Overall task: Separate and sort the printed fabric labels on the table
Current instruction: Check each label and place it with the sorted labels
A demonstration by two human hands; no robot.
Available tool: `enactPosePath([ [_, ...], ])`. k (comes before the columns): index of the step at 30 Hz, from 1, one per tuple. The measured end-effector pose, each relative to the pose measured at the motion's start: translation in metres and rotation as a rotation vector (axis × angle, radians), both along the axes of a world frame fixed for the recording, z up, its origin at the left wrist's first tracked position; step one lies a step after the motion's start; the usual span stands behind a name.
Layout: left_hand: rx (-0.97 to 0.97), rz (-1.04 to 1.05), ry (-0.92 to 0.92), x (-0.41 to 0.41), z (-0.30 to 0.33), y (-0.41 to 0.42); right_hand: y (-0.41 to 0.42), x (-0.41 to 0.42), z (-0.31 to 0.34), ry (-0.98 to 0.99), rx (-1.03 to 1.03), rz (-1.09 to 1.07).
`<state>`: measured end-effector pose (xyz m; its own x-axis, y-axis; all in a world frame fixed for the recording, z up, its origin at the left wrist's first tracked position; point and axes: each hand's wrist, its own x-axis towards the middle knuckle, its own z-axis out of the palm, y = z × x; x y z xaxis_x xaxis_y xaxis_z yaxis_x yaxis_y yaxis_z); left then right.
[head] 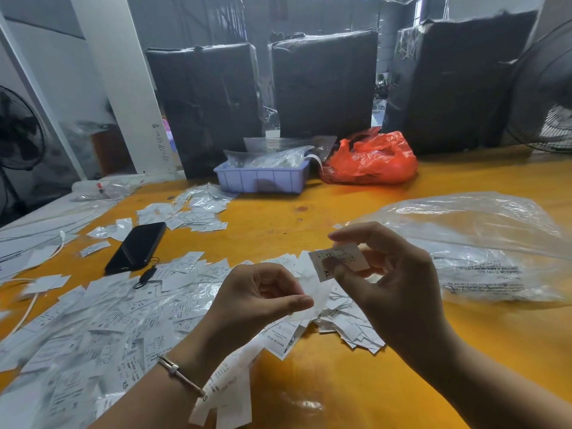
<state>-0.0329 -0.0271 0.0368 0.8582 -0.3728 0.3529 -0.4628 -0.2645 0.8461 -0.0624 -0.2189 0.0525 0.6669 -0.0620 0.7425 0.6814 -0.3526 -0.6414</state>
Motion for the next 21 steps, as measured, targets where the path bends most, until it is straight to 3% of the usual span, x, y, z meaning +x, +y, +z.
enactPosePath([
  [4, 0.008, 0.005, -0.003, -0.0003, 0.0001, -0.0006, -0.0025, -0.0013, 0.0030, -0.018, 0.060, 0.019],
  [15, -0.008, 0.014, -0.006, -0.0015, 0.0020, 0.0000, 0.0008, 0.0001, -0.0022, 0.002, -0.155, -0.078],
  [21, -0.004, 0.004, -0.005, -0.0014, 0.0018, 0.0004, -0.0020, -0.0003, 0.0002, 0.087, -0.037, 0.044],
])
